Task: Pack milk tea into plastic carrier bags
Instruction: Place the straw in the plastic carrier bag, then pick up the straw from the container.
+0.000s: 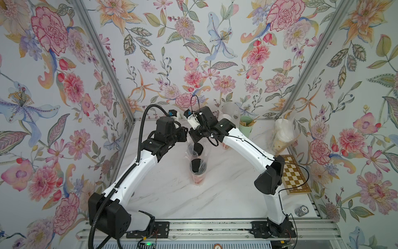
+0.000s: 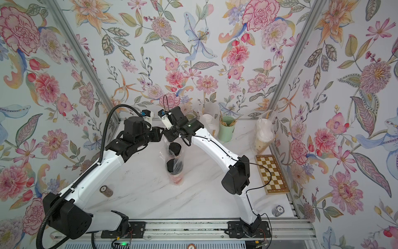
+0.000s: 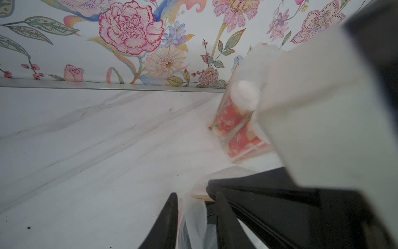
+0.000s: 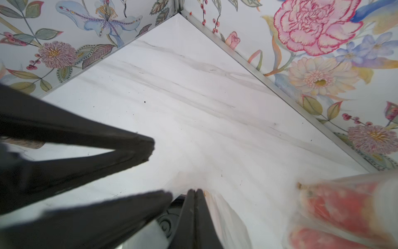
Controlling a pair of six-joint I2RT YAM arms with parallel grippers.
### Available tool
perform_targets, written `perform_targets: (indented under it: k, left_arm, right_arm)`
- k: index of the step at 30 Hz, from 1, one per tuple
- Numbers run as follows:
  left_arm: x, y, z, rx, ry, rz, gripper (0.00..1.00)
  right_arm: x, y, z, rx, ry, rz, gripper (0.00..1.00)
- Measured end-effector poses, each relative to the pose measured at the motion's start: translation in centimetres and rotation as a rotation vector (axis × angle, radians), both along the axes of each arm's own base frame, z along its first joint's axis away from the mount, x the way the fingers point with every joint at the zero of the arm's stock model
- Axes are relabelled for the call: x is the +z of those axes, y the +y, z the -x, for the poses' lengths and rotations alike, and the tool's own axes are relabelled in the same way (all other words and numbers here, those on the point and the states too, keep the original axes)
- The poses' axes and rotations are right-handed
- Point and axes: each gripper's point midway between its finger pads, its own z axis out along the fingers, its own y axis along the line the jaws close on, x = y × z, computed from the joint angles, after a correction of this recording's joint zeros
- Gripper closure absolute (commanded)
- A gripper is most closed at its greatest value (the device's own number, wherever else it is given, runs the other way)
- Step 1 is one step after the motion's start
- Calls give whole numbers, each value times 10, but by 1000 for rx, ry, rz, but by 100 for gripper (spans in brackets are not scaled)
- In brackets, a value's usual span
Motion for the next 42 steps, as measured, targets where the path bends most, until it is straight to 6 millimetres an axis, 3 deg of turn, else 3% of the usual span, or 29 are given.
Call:
perform_targets:
  k: [6,13,18,23,27,31,37,42]
  left_arm:
    - [9,8,7,22,-21,6,49]
    - [10,9,20,-1,-7,13,43]
    - [13,7,31,-22,-1,16,38]
    - [12,-2,47,-67,22,6,34]
    - [7,-13,64,-112,54,-12,33]
    - [5,-19,80,-140,73,-26,32]
    - [9,-16,98,-149,63,-30,31]
    - [4,-10,104,-133,67,-33,31]
  right_arm:
    - [-33,-2,-10,-20,53,36,99]
    - [-35,-10,-15,-54,79,22,78]
    - [-7,-13,-8,-51,60,-28,69]
    - [57,-32,3,-57,-11,-124,66]
    - [112,-67,3,-105,-83,-204,65]
    - [139,-117,-8,-195,-124,-244,65]
    - [129,-210,-43,-408,-107,-229,65]
    - [97,-284,-71,-592,-38,-214,66]
